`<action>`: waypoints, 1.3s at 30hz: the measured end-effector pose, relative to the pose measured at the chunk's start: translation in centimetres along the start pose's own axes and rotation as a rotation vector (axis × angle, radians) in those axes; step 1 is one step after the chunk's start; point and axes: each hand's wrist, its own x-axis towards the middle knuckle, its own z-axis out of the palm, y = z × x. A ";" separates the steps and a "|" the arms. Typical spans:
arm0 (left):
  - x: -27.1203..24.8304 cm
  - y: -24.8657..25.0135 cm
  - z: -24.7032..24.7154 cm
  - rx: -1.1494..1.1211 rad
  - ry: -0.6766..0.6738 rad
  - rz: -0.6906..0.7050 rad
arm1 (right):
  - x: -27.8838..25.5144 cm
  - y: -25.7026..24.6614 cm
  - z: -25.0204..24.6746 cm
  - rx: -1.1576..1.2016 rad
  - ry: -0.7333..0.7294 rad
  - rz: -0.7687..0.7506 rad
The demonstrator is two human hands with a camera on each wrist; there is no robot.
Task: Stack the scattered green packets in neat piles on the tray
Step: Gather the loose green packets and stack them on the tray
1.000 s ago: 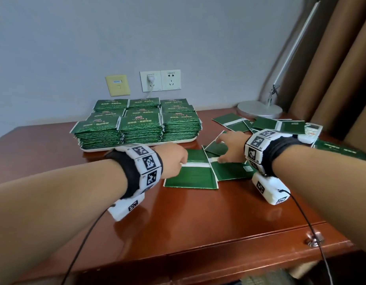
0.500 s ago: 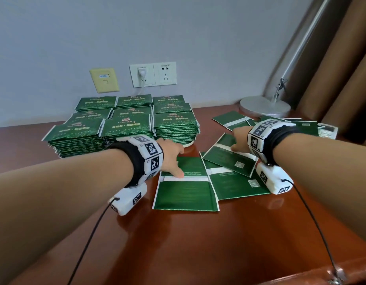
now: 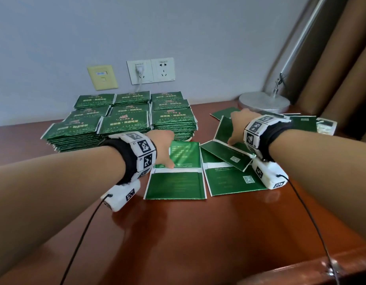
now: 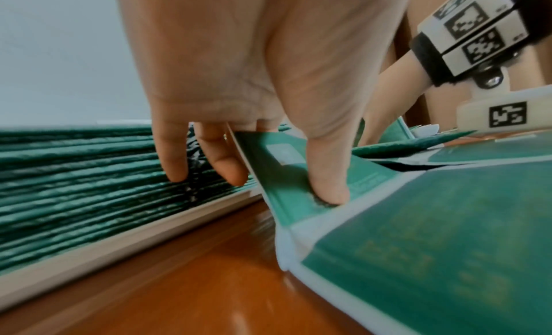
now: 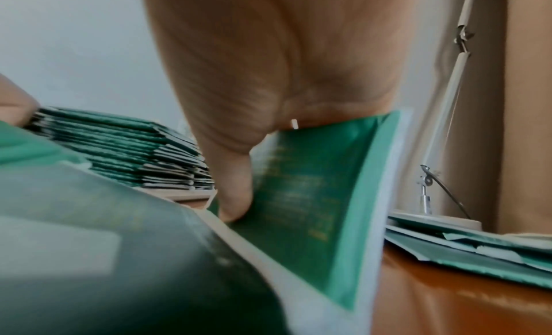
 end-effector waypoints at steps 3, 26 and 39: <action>-1.3 -1.0 -0.5 0.018 0.083 -0.028 | -1.5 -1.0 -0.9 0.052 0.026 -0.068; -5.6 0.4 2.5 -0.101 -0.272 0.026 | -5.5 -3.9 -0.1 -0.030 -0.301 -0.019; -5.9 -3.3 -1.8 -0.109 -0.125 0.043 | -5.1 -5.5 -4.2 -0.003 -0.161 -0.120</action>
